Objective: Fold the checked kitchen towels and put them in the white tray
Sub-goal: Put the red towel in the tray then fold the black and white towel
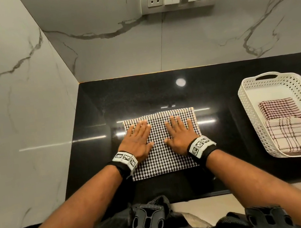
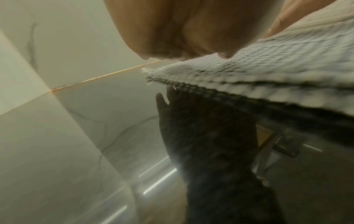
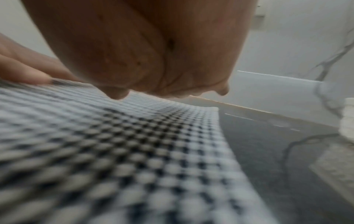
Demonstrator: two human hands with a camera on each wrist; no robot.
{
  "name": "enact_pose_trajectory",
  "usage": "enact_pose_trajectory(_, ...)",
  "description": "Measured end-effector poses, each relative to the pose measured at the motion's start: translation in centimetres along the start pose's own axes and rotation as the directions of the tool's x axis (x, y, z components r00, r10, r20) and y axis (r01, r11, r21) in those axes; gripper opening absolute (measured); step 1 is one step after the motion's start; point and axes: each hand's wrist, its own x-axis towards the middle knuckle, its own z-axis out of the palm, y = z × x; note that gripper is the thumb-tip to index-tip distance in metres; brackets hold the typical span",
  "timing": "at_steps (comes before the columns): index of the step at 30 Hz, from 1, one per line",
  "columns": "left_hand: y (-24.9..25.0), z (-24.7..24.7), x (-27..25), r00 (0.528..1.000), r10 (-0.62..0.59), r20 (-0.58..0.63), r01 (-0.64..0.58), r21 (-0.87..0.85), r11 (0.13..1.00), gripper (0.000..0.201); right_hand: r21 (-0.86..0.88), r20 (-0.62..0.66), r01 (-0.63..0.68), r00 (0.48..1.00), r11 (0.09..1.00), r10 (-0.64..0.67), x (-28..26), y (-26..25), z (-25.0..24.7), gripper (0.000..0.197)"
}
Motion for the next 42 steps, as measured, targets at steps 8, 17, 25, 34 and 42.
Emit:
enact_pose_trajectory(8, 0.0, 2.8, -4.6, 0.982, -0.184, 0.042, 0.187, -0.094, 0.978, 0.086, 0.099, 0.006, -0.141, 0.990, 0.985, 0.141, -3.3, 5.7, 2.9, 0.091)
enact_pose_trajectory(17, 6.5, 0.8, -4.9, 0.998, -0.060, -0.010, 0.060, -0.031, 0.998, 0.085, 0.127, -0.101, 0.098, 0.991, 0.987, -0.086, -6.2, -1.4, 3.5, 0.067)
enact_pose_trajectory(25, 5.9, 5.8, -9.9, 0.967, -0.253, -0.033, 0.246, -0.144, 0.958, 0.076, 0.187, -0.149, 0.050, 0.989, 0.981, -0.022, -9.5, 5.5, 8.2, 0.074)
enact_pose_trajectory(34, 7.7, 9.4, -16.4, 0.983, -0.161, -0.094, 0.154, -0.077, 0.985, 0.101, 0.012, -0.132, 0.174, 0.976, 0.985, -0.171, -15.0, 6.8, 12.3, 0.114)
enact_pose_trajectory(42, 9.3, 11.4, -19.8, 0.951, -0.154, -0.269, 0.108, -0.180, 0.978, 0.076, 0.060, -0.293, 0.206, 0.939, 0.977, -0.180, -20.2, 7.5, 15.8, 0.088)
